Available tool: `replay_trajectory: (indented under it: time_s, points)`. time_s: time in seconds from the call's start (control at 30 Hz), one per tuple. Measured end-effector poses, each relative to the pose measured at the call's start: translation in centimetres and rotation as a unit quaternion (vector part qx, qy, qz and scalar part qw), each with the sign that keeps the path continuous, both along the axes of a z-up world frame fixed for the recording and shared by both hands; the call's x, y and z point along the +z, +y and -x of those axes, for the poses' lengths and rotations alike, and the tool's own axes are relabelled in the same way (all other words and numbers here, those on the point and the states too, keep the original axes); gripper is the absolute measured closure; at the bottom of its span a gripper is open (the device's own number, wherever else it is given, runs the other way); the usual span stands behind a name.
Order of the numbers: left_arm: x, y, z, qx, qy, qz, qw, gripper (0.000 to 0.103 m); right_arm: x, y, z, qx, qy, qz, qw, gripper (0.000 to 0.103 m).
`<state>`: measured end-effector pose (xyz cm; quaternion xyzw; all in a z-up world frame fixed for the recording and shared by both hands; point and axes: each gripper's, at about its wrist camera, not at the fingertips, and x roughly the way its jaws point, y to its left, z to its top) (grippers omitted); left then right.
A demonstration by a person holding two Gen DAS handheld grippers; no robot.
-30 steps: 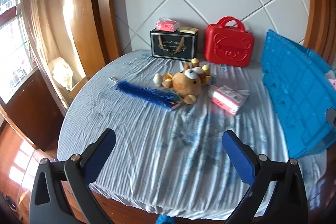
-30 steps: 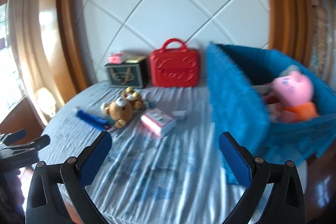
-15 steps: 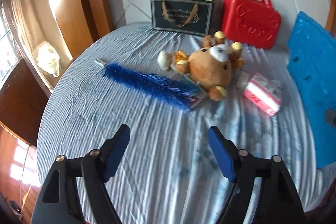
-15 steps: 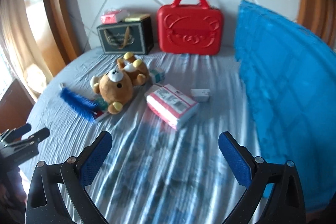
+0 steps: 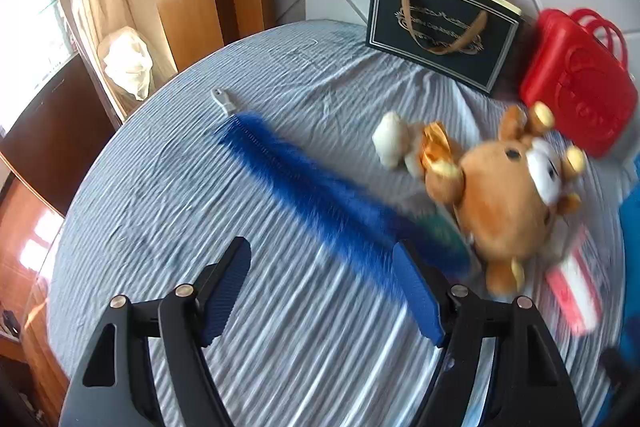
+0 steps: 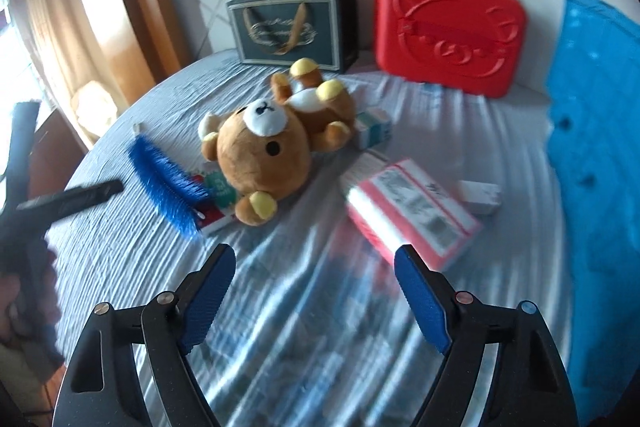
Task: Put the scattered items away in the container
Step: 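Grasp the blue feather duster with the left tool while the right tool grasps the red-and-teal medicine box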
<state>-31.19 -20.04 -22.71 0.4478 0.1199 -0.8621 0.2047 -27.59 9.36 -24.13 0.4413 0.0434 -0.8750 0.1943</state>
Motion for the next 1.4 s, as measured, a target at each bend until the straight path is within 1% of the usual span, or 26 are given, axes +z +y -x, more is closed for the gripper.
replay_trajectory:
  time_s: [0.07, 0.13, 0.2, 0.23, 0.27, 0.33, 0.4, 0.47, 0.57, 0.67, 0.73, 0.8, 0.83, 0.87, 0.9, 0.93, 1.0, 1.03, 1.07, 1.1, 1.13, 1.17, 1.2, 1.23, 1.3, 1.4]
  points:
    - [-1.4, -0.6, 2.4, 0.001, -0.004, 0.0, 1.0, 0.03, -1.1, -1.1, 0.7, 0.009, -0.009, 0.001, 1.0, 0.021]
    - [-3.3, -1.2, 4.2, 0.002, -0.018, 0.014, 0.9997, 0.029, -2.1, -2.3, 1.2, 0.016, -0.013, -0.002, 1.0, 0.021]
    - [-5.0, -1.9, 4.8, -0.002, -0.029, 0.016, 0.9995, 0.032, -3.1, -3.8, 1.8, 0.025, -0.017, 0.0, 1.0, 0.021]
    - [-6.0, -2.2, 4.7, -0.009, -0.034, 0.009, 0.9993, 0.047, -3.6, -4.6, 2.0, 0.029, -0.019, 0.003, 0.999, 0.021]
    - [-6.8, -2.6, 4.5, -0.016, -0.044, 0.003, 0.9989, 0.057, -4.0, -5.5, 2.2, 0.034, -0.02, 0.006, 0.999, 0.021]
    - [-7.8, -3.3, 3.4, -0.024, -0.056, 0.006, 0.9981, 0.062, -5.0, -7.5, 2.6, 0.045, -0.025, 0.016, 0.999, 0.021]
    - [-7.9, -4.1, 1.8, -0.032, -0.049, 0.006, 0.9983, 0.063, -6.0, -9.7, 3.0, 0.057, -0.04, 0.028, 0.997, 0.024]
    - [-7.4, -4.7, 0.0, -0.047, -0.044, 0.015, 0.9978, 0.069, -6.9, -11.5, 3.4, 0.065, -0.049, 0.033, 0.996, 0.03]
    - [-7.2, -5.3, -2.1, -0.066, -0.06, 0.046, 0.9949, 0.071, -8.2, -13.5, 4.1, 0.071, -0.055, 0.028, 0.996, 0.031]
    - [-7.1, -6.2, -3.4, -0.072, -0.071, 0.061, 0.993, 0.071, -9.0, -14.4, 5.2, 0.068, -0.058, 0.023, 0.996, 0.031]
    - [-6.2, -6.7, -3.7, -0.069, -0.064, 0.058, 0.9939, 0.071, -9.4, -14.8, 5.8, 0.066, -0.056, 0.012, 0.996, 0.031]
    - [-5.3, -7.3, -3.5, -0.058, -0.047, 0.037, 0.9966, 0.071, -9.6, -15.1, 6.3, 0.063, -0.04, -0.003, 0.997, 0.031]
    - [-5.0, -7.6, -3.1, -0.047, -0.037, 0.025, 0.9979, 0.066, -9.5, -15.2, 6.4, 0.062, -0.031, -0.011, 0.998, 0.03]
    - [-4.8, -8.0, -2.7, -0.034, -0.031, 0.015, 0.9988, 0.05, -9.5, -15.3, 6.5, 0.061, -0.025, -0.016, 0.998, 0.029]
    - [-4.8, -8.3, -2.3, -0.021, -0.028, 0.008, 0.9993, 0.04, -9.5, -15.3, 6.7, 0.061, -0.023, -0.014, 0.998, 0.027]
    - [-4.8, -8.8, -1.7, -0.007, -0.026, -0.002, 0.9996, 0.026, -9.5, -15.3, 6.7, 0.063, -0.021, -0.012, 0.998, 0.022]
    - [-5.4, -9.7, -0.6, 0.016, -0.021, -0.033, 0.9991, 0.024, -9.8, -15.6, 6.9, 0.068, -0.013, -0.019, 0.997, 0.015]
    - [-6.3, -10.0, 0.0, 0.023, -0.034, -0.043, 0.9982, 0.025, -10.1, -15.7, 6.9, 0.068, -0.009, -0.025, 0.997, 0.012]
    - [-7.2, -10.1, 0.3, 0.026, -0.051, -0.049, 0.9971, 0.041, -10.5, -15.9, 7.1, 0.07, -0.011, -0.03, 0.997, 0.008]
    - [-7.5, -9.9, 0.1, 0.025, -0.054, -0.04, 0.9975, 0.045, -10.8, -16.2, 7.2, 0.072, -0.018, -0.032, 0.997, 0.008]
    - [-7.7, -9.4, -0.4, 0.015, -0.051, -0.024, 0.9983, 0.055, -11.1, -16.4, 7.3, 0.075, -0.026, -0.031, 0.996, 0.008]
    - [-7.8, -9.0, -1.0, 0.004, -0.049, -0.019, 0.9986, 0.064, -11.3, -16.4, 7.3, 0.08, -0.038, -0.024, 0.996, 0.007]
    - [-7.8, -8.7, -1.6, -0.003, -0.047, -0.021, 0.9987, 0.067, -11.4, -16.4, 7.2, 0.084, -0.044, -0.018, 0.995, 0.008]
    - [-7.9, -8.4, -2.3, -0.01, -0.049, -0.012, 0.9987, 0.072, -11.3, -16.5, 6.9, 0.088, -0.044, -0.017, 0.995, 0.013]
    - [-7.9, -7.7, -3.8, -0.025, -0.056, 0.014, 0.998, 0.075, -11.0, -16.8, 6.2, 0.101, -0.055, -0.003, 0.993, 0.027]
    - [-7.6, -7.5, -6.1, -0.043, -0.066, 0.031, 0.9964, 0.077, -10.7, -17.5, 5.1, 0.138, -0.091, 0.032, 0.986, 0.028]
